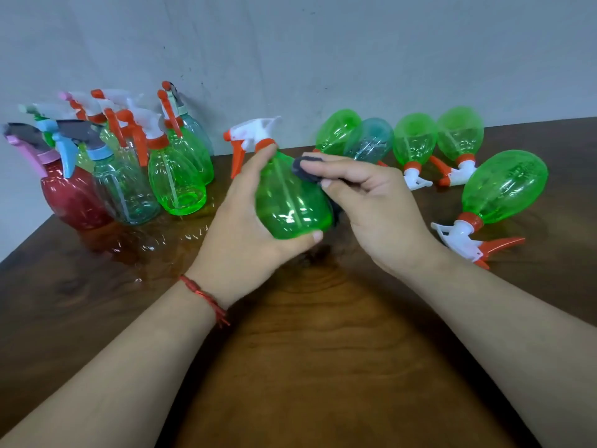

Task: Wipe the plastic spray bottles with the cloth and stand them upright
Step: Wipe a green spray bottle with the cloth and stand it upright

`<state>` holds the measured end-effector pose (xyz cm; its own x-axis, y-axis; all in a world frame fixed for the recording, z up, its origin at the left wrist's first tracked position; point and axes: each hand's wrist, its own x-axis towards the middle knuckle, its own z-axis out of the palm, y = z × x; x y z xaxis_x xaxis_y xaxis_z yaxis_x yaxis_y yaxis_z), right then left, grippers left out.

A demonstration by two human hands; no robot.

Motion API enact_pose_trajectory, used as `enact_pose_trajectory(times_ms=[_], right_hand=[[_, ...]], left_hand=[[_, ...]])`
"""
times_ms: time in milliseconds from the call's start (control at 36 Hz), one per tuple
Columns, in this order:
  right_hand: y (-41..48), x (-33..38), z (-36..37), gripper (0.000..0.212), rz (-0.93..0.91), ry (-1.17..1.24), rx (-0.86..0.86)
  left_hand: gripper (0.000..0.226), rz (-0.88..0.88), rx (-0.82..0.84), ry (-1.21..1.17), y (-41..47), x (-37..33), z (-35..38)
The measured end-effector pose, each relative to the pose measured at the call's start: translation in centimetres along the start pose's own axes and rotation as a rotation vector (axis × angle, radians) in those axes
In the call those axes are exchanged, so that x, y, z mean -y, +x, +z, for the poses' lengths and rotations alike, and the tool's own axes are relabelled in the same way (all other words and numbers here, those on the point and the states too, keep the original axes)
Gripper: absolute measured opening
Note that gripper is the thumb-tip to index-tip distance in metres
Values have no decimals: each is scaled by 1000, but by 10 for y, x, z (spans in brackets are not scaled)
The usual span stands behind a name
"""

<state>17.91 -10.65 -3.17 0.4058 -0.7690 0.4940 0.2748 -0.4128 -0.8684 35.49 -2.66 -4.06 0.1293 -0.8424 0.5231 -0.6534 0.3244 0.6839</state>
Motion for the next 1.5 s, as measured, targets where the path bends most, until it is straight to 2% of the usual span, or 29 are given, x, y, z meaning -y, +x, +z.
enact_pose_trajectory(times_ms=[139,278,389,472,556,639,778,889,972,1028,1083,1167,1333,1389,1500], right_hand=[[-9,-4,4,35,-72,-266,108],[-11,-5,7,36,-128,-338,54],[-1,-1,1,36,-45,-207,-32],[3,3,-2,33,104,82,-79],[4,8,-5,30,255,378,-56],[4,11,-4,30,279,435,-36],[2,8,-3,32,228,371,-23],[-1,5,0,34,112,151,-25],[-6,0,7,37,-17,-131,5],[-8,-5,7,37,-63,-232,8],[-5,-6,6,38,-40,-169,-11],[1,0,2,36,78,82,-73],[5,10,-8,31,275,464,-63],[5,12,-8,31,285,490,-54],[5,6,-6,31,237,405,-82]], left_hand=[[119,-170,-164,51,8,9,-12],[117,-117,-62,76,7,3,-11],[122,1,112,46,1,0,-2],[120,30,191,-109,-3,-8,2],[116,24,167,-229,-5,-16,1],[117,29,134,-215,-4,-12,-1],[111,-31,-12,-281,-2,-11,1],[111,-86,-140,-181,3,-8,-4],[114,-120,-121,-71,2,-5,-3],[116,-119,-64,-53,1,-3,-1],[118,-100,-9,-48,1,-4,-1],[121,-32,89,-50,-1,-8,-1],[115,1,167,-277,-7,-24,3],[113,-2,186,-291,-4,-22,-2],[118,-2,241,-137,-1,-11,-5]])
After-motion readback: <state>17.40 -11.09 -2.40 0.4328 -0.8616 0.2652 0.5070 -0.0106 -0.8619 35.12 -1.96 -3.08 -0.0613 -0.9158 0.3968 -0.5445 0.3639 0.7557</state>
